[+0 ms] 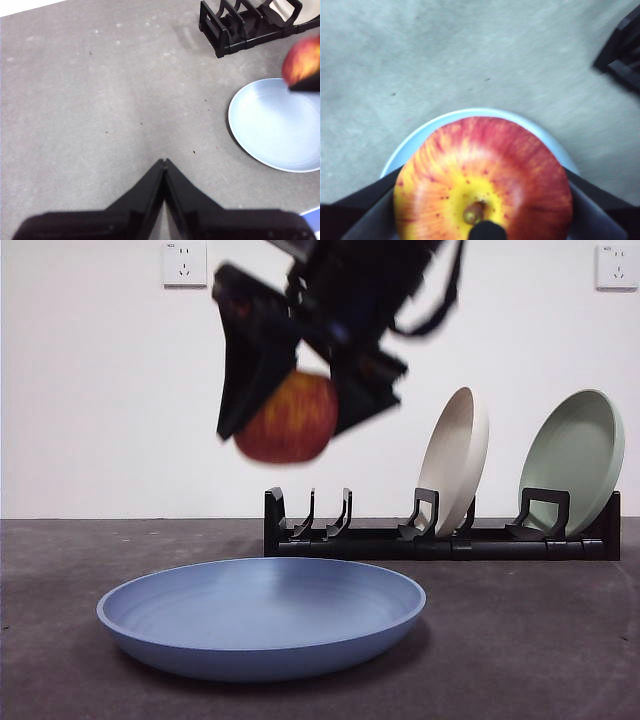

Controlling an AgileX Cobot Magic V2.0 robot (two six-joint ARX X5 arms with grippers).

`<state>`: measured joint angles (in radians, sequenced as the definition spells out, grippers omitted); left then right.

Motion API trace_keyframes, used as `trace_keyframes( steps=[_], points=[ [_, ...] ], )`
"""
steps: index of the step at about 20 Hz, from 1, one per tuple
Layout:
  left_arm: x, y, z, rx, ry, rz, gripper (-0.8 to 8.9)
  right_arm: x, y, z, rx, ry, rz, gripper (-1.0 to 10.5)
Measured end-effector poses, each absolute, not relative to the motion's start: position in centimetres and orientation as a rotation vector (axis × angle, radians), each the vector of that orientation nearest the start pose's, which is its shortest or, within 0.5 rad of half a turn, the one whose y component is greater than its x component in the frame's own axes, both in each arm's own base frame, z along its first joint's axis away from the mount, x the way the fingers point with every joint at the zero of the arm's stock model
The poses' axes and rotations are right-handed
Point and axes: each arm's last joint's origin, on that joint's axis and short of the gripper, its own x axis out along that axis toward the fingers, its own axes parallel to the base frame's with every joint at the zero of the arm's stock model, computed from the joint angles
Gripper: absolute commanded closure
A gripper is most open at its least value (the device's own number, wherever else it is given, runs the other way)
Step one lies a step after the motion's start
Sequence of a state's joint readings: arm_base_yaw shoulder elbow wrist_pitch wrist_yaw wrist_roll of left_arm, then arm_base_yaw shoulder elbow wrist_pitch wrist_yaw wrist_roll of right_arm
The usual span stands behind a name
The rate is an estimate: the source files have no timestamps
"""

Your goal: Take the blue plate from the plate rack,put the plate on the table,take the apple from the table,put the apple in the plate

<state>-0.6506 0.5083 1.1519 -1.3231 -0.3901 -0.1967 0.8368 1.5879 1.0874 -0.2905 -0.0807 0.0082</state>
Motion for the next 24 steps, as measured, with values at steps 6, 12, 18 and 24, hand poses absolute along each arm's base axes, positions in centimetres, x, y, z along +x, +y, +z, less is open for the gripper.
trace_keyframes(
  steps=[6, 12, 18, 24],
  points=[
    [2.5, -0.5, 36.8, 0.132, 0.612, -0.185, 8.22, 20.8, 23.4, 17.2, -0.195, 0.740, 0.835, 9.6],
    [2.5, -0.5, 36.8, 0.101, 0.611, -0.162, 8.22, 21.2, 23.9, 15.3, -0.147, 0.766, 0.808, 9.5],
    [2.7, -0.5, 36.8, 0.104, 0.607, -0.121, 8.22, 21.5, 24.1, 14.1, -0.136, 0.796, 0.774, 7.5],
    [2.9, -0.5, 36.8, 0.121, 0.597, -0.075, 8.16, 21.4, 24.2, 14.2, -0.138, 0.832, 0.798, 2.8]
  ],
)
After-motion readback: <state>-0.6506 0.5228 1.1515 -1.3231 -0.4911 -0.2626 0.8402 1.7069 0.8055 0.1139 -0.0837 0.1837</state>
